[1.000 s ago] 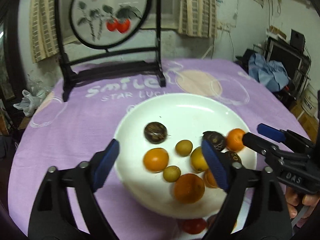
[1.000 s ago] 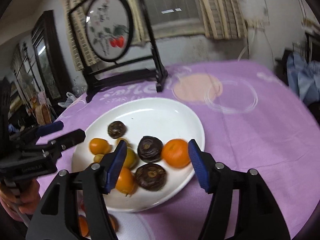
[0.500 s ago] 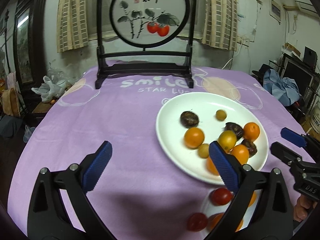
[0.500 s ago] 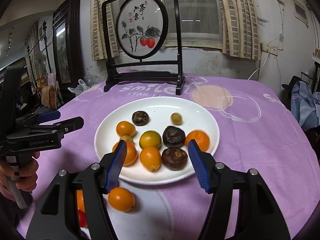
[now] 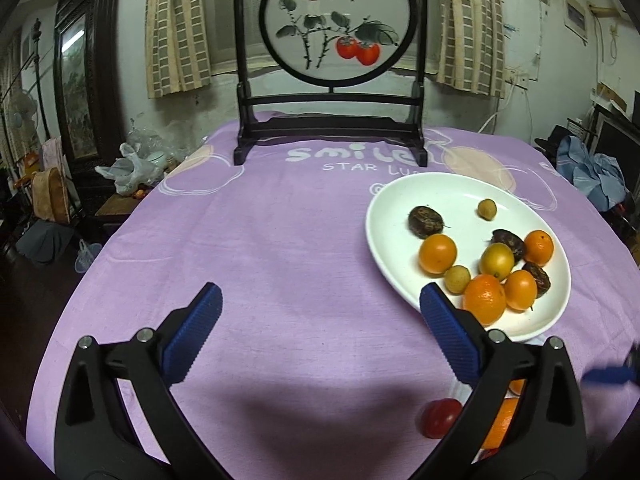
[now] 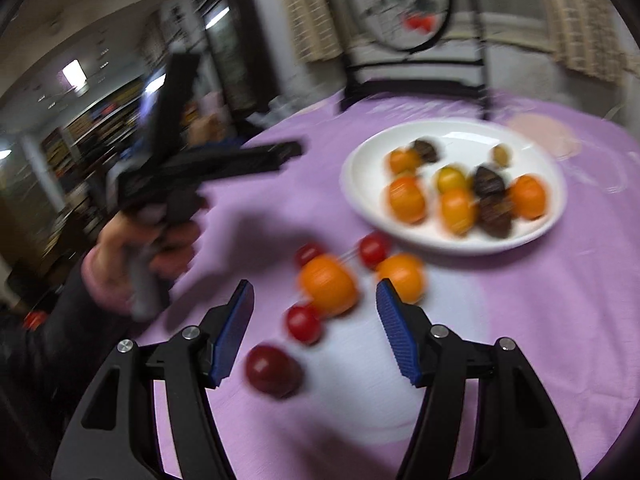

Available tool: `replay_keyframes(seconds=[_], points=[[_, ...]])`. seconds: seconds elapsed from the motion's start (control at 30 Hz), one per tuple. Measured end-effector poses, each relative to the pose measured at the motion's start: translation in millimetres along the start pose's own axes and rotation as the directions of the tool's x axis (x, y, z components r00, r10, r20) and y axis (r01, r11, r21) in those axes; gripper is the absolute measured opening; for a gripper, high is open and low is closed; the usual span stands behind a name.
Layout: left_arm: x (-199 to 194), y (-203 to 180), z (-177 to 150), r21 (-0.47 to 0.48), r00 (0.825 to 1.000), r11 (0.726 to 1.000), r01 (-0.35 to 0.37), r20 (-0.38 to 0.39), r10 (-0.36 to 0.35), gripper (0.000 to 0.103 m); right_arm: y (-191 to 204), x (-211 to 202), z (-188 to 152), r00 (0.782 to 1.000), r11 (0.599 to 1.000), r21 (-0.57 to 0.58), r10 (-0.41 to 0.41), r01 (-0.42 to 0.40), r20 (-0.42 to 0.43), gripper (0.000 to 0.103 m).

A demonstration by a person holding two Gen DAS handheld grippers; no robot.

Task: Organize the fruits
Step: 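Release the orange and yellow fruit onto the plate, open both tools, then grasp a red plum with the right tool while the left tool grasps a cherry tomato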

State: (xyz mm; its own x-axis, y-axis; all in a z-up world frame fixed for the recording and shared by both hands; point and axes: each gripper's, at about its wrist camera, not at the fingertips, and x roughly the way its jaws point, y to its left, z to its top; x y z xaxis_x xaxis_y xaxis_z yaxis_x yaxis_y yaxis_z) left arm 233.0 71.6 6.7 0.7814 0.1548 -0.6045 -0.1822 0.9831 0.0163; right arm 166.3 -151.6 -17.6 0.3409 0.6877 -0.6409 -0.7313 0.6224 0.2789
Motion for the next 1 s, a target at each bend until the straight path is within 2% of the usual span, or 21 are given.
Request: replay_keyframes(seconds=[0.17,0.33,0.8,1.0], points=[[4,9,-1,-0.031,1.000,1.000,0.000,-0.024,-0.001,0.101,23,12,-11,0.997,0.994,-0.106,-0.019,0.010,-0.081,0.064],[6,9,-2,-0.028,0.999,1.000,-0.008,-0.035,0.007,0.101,35,23,-23,0.989,0.987,-0.159,-0.038,0.015,-0.142,0.064],[7,0,-5,0.021,0.998,0.999,-0.044,-0.033,0.044,0.101,38,30,-33,0.979,0.985,-0.174,-0.046,0.011,-0.197,0.064],[8,-1,-5,0.029,0.998,0.998,-0.052,-0.032,0.053,0.101,40,36,-35,0.972,0.982,-0.187,-0.049,0.005,-0.231,0.047]])
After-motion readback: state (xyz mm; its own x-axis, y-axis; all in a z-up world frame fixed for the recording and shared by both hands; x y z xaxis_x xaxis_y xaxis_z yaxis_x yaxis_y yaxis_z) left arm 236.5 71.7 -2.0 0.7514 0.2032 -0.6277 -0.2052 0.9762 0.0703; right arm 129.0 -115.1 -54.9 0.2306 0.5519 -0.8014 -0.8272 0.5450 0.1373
